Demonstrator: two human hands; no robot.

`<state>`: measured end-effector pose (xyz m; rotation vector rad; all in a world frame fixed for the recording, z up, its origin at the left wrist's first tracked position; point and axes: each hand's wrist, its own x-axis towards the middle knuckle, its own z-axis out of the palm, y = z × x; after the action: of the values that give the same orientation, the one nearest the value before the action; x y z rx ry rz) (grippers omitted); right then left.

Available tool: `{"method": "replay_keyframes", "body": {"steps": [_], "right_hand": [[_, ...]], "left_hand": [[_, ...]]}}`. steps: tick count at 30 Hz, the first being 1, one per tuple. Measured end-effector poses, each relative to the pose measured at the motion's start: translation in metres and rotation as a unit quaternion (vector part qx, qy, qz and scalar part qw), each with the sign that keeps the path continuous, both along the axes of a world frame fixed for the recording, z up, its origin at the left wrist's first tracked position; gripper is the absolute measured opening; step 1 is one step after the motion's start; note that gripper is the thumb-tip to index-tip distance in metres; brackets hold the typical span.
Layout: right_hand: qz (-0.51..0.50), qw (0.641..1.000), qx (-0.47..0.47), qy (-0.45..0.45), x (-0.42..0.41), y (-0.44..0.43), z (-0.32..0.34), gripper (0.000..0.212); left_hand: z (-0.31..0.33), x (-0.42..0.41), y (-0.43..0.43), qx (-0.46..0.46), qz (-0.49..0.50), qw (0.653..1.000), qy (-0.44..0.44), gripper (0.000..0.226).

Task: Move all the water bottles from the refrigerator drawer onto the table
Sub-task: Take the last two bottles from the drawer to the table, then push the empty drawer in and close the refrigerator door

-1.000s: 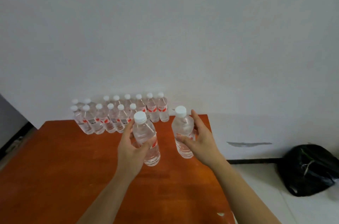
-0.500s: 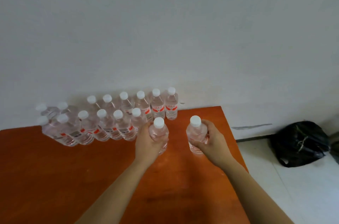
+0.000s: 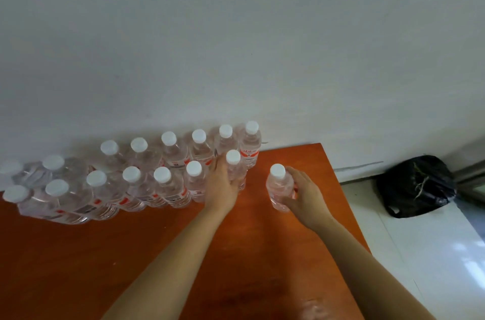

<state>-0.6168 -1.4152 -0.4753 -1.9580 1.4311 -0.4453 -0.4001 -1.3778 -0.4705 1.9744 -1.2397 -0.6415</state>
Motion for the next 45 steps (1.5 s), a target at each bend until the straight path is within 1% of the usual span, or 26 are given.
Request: {"method": "replay_keyframes", "body": {"steps": [3, 6, 10, 12, 16, 18, 20, 21, 25, 28, 31, 33, 36, 38, 40, 42, 45], "right_hand": [[0.041, 0.999, -0.004, 0.019, 0.021, -0.021, 0.0, 0.073], [0.063, 0.998, 0.006, 0.009, 0.041, -0.04, 0.002, 0.074], [0.062, 0.99, 0.089, -0.091, 0.06, -0.052, 0.004, 0.073], [0.057, 0.987, 0.098, -0.112, 0.065, -0.049, 0.005, 0.074], [0.073, 0.987, 0.075, -0.119, 0.065, -0.042, 0.01, 0.078], [0.077, 0.986, 0.071, -0.131, 0.061, -0.039, 0.016, 0.071], [0.072, 0.988, 0.056, -0.128, 0.057, -0.039, 0.024, 0.065], [0.067, 0.99, 0.04, -0.12, 0.053, -0.04, 0.03, 0.063], [0.039, 0.994, -0.046, -0.095, 0.03, -0.042, 0.071, 0.052], [0.008, 0.983, -0.173, -0.063, 0.001, -0.032, 0.113, 0.047], [-0.028, 0.948, -0.318, -0.012, -0.038, -0.014, 0.15, 0.05], [-0.055, 0.928, -0.368, 0.028, -0.069, 0.001, 0.166, 0.054], [-0.101, 0.905, -0.406, 0.078, -0.123, 0.024, 0.181, 0.059], [-0.137, 0.891, -0.42, 0.102, -0.163, 0.042, 0.186, 0.063], [-0.177, 0.881, -0.422, 0.119, -0.206, 0.064, 0.189, 0.065], [-0.223, 0.872, -0.412, 0.141, -0.252, 0.089, 0.194, 0.066], [-0.3, 0.849, -0.397, 0.176, -0.323, 0.134, 0.205, 0.067]], "left_hand": [[0.002, 0.002, -0.004, 0.009, -0.01, 1.0, -0.009, 0.066], [0.003, 0.005, -0.008, 0.029, -0.022, 0.999, -0.028, 0.067], [0.006, 0.013, -0.01, 0.053, -0.004, 0.998, -0.026, 0.07], [0.008, 0.013, -0.011, 0.06, -0.007, 0.998, -0.021, 0.072], [0.014, 0.007, -0.007, 0.057, -0.002, 0.998, -0.011, 0.074], [0.02, 0.002, -0.003, 0.039, -0.006, 0.999, -0.002, 0.067], [0.03, -0.002, 0.001, 0.012, -0.008, 1.0, 0.01, 0.065], [0.037, -0.003, 0.003, 0.003, -0.008, 1.0, 0.0, 0.066], [0.082, -0.005, 0.011, -0.023, -0.015, 0.995, -0.094, 0.068], [0.126, -0.015, 0.023, -0.047, -0.001, 0.983, -0.179, 0.064], [0.165, -0.035, 0.04, -0.104, 0.006, 0.96, -0.261, 0.061], [0.182, -0.057, 0.053, -0.132, 0.014, 0.951, -0.279, 0.063], [0.195, -0.103, 0.067, -0.166, 0.003, 0.941, -0.294, 0.065], [0.197, -0.141, 0.071, -0.173, -0.032, 0.938, -0.298, 0.066], [0.199, -0.184, 0.069, -0.178, -0.084, 0.936, -0.293, 0.069], [0.206, -0.231, 0.064, -0.202, -0.143, 0.928, -0.278, 0.069], [0.223, -0.303, 0.059, -0.247, -0.233, 0.905, -0.255, 0.068]]}}
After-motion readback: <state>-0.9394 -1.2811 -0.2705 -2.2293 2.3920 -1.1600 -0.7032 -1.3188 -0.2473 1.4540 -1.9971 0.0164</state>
